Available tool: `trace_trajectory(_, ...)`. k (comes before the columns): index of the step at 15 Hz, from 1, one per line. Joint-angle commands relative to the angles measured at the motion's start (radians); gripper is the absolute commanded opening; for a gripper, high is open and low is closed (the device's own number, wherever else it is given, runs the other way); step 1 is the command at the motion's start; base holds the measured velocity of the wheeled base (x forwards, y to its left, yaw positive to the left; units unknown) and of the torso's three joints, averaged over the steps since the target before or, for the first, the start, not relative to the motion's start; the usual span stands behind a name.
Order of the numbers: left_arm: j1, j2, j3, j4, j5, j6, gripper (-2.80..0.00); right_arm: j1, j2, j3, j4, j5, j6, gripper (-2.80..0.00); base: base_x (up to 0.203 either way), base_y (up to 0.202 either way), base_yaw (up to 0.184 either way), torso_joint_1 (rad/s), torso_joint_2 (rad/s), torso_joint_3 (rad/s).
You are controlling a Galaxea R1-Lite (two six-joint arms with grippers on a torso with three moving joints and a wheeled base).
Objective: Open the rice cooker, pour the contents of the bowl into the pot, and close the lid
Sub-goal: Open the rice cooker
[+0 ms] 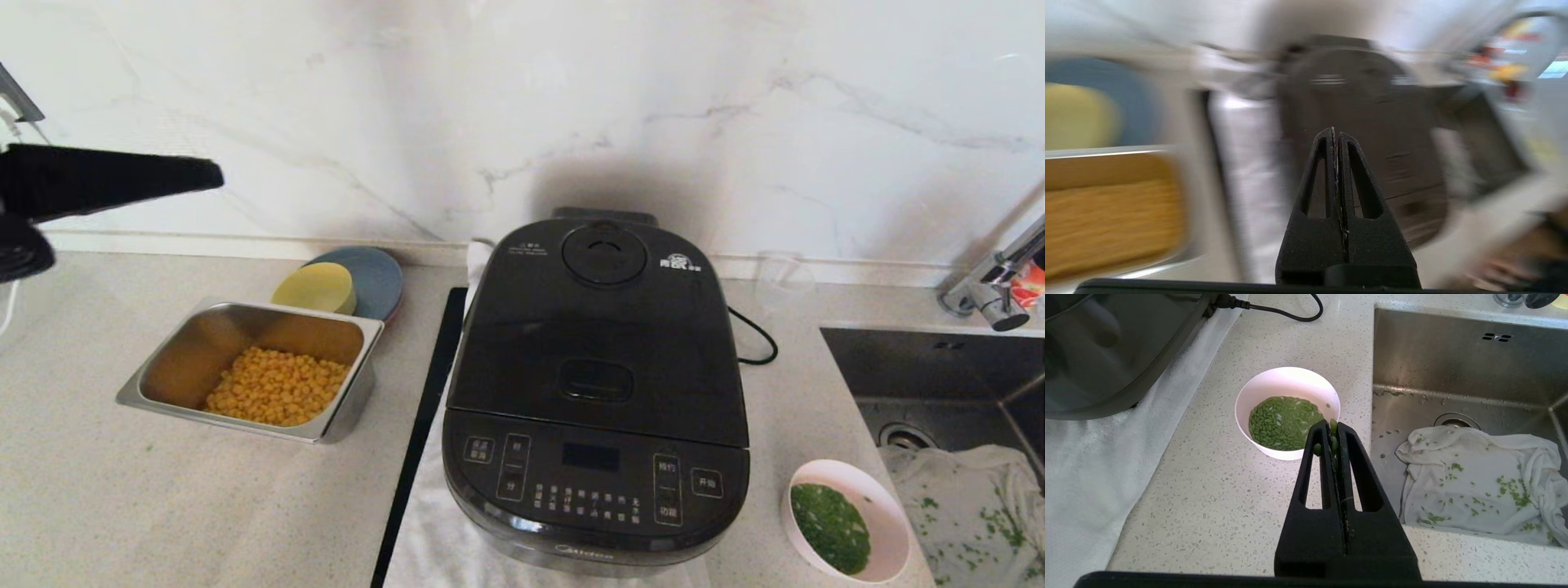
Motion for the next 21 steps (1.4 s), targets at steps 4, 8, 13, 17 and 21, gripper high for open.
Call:
trace_trajectory(4, -0.310, 0.302, -0.200, 0.107, 0.216, -0.108, -2.80, 0.000, 0.000, 0.000, 0.000, 0.001, 0.000, -2.80, 0.000, 0.000, 0.000, 0.000, 0.00, 0.000)
trace_trajectory(8, -0.502, 0.398, -0.209, 0.100, 0.340, -0.184, -2.80, 0.000, 0.000, 0.000, 0.000, 0.001, 0.000, -2.80, 0.000, 0.000, 0.000, 0.000, 0.00, 0.000)
trace_trajectory(13, -0.583, 0.414, -0.140, 0.099, 0.363, -0.247, -2.80, 0.000, 0.000, 0.000, 0.000, 0.001, 0.000, -2.80, 0.000, 0.000, 0.000, 0.000, 0.00, 0.000)
trace_trajectory(17, -0.600, 0.424, -0.100, 0.094, 0.398, -0.251, -2.80, 0.000, 0.000, 0.000, 0.000, 0.001, 0.000, -2.80, 0.000, 0.000, 0.000, 0.000, 0.00, 0.000)
trace_trajectory(21, -0.619, 0.425, -0.037, 0.082, 0.400, -0.278, -2.80, 0.000, 0.000, 0.000, 0.000, 0.001, 0.000, -2.80, 0.000, 0.000, 0.000, 0.000, 0.00, 0.000)
